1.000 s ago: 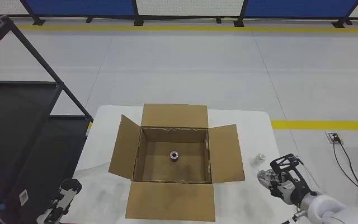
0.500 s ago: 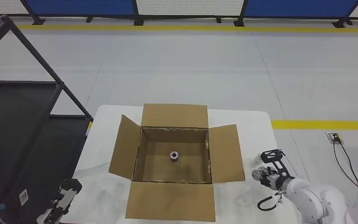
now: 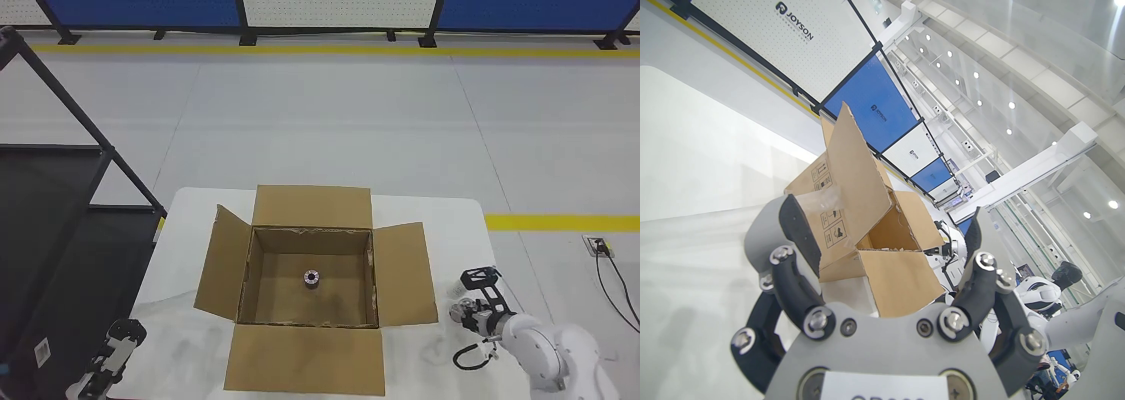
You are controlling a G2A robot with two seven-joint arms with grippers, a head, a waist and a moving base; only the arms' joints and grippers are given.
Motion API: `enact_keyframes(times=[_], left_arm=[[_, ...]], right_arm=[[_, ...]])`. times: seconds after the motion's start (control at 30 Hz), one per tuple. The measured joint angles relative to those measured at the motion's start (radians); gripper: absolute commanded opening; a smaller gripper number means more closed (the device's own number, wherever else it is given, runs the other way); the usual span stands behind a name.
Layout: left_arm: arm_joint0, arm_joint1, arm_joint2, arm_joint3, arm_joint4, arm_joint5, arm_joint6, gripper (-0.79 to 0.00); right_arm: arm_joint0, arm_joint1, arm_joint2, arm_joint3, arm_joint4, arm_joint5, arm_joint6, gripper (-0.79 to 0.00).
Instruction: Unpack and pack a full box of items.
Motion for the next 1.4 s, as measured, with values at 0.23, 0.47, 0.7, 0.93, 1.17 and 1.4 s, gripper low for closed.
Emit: enact_keyframes(times=[0.23, 0.47, 0.7, 0.93, 1.17, 1.4], left_arm=[[0.0, 0.0, 0.0, 0.0, 0.0, 0.0, 0.0, 0.0], [0.0, 0.0, 0.0, 0.0, 0.0, 0.0, 0.0, 0.0], [0.0, 0.0, 0.0, 0.0, 0.0, 0.0, 0.0, 0.0], [0.0, 0.0, 0.0, 0.0, 0.0, 0.0, 0.0, 0.0], [0.0, 0.0, 0.0, 0.0, 0.0, 0.0, 0.0, 0.0], [0.0, 0.0, 0.0, 0.0, 0.0, 0.0, 0.0, 0.0]], right_arm=[[0.013, 0.005, -0.016, 0.026, -0.01, 0.006, -0.003, -0.785], [0.018, 0.011, -0.025, 0.043, -0.01, 0.016, -0.008, -0.548], [0.021, 0.016, -0.031, 0.054, 0.001, 0.016, -0.016, -0.419], [0.023, 0.021, -0.038, 0.058, 0.004, 0.022, -0.02, -0.012], [0.017, 0.026, -0.037, 0.035, 0.013, 0.023, -0.031, 0.0], [-0.079, 0.035, 0.02, -0.141, 0.007, 0.06, -0.091, 0.0]])
